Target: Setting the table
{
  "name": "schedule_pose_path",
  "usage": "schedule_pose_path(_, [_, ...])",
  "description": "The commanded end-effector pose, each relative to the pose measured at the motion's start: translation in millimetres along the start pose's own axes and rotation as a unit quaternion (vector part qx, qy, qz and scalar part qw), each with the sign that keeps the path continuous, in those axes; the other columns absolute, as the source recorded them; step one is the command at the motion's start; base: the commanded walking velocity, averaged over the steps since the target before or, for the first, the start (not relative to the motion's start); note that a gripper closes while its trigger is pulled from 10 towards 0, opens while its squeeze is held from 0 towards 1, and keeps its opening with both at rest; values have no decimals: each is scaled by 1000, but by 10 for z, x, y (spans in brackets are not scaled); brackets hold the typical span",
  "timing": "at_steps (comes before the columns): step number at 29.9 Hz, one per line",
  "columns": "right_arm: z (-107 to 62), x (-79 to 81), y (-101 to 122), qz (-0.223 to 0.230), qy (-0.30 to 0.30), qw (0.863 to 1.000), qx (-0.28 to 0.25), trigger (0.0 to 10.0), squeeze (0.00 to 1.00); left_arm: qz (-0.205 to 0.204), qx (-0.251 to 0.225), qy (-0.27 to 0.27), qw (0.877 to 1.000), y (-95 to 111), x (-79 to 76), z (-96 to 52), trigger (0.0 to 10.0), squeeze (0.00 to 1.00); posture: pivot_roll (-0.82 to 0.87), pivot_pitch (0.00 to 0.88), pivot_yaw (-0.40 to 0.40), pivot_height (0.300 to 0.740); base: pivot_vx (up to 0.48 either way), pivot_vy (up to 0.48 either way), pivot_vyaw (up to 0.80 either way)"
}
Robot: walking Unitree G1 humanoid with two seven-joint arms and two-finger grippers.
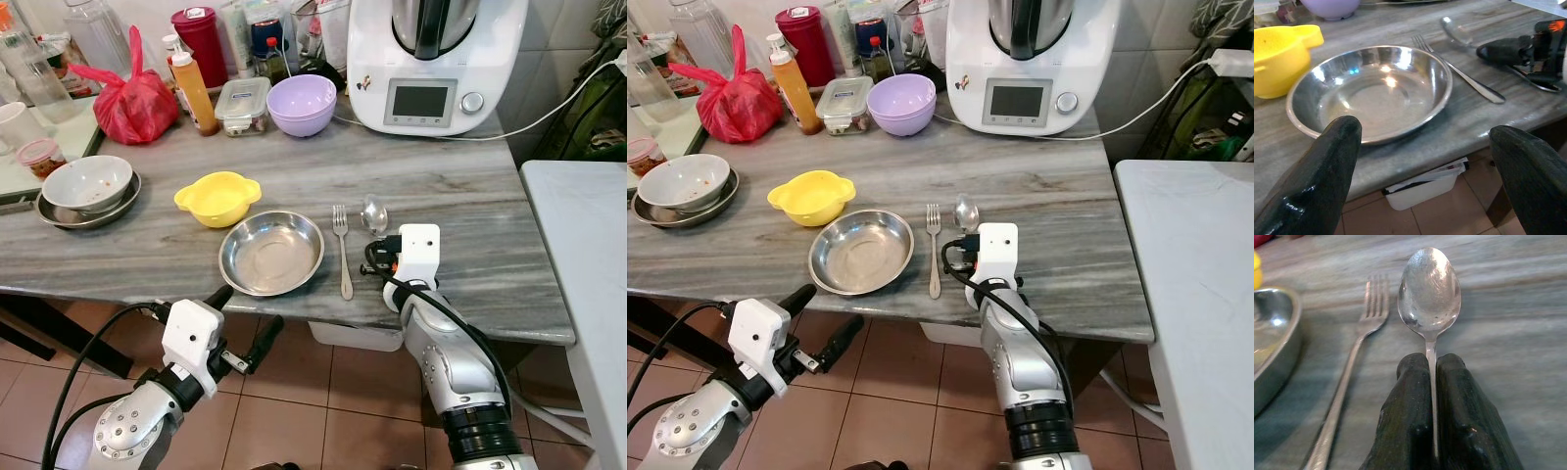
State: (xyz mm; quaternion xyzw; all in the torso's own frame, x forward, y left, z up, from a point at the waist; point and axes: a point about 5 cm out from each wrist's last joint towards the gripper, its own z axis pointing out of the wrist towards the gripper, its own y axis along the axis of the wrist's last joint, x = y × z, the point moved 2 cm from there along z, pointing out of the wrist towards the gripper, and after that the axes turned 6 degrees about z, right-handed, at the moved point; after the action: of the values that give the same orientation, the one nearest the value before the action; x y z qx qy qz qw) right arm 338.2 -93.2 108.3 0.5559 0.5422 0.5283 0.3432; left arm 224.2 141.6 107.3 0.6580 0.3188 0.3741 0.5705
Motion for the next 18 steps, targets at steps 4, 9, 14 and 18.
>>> schedule_pose_path(4, [7, 103, -111, 3, 15, 999, 32, 10000, 0, 5, 6, -1, 1000, 12, -2, -37, 10000, 0, -45, 153, 120, 740, 0, 0, 0])
schedule_pose_path(9, [0, 67, -145, -7, 0, 999, 38, 10000, 0, 3, 6, -4, 1000, 14, -8, -27, 10000, 0, -49, 147, 123, 740, 0, 0, 0])
schedule_pose_path(14, [14, 11, -137, -11, -17, 999, 35, 10000, 0, 3, 6, -7, 1000, 16, -12, -11, 10000, 0, -53, 145, 127, 740, 0, 0, 0])
schedule_pose_path(18, [63, -37, -86, -3, -29, 999, 28, 10000, 0, 4, 6, -12, 1000, 12, -21, 7, 10000, 0, -54, 142, 132, 740, 0, 0, 0])
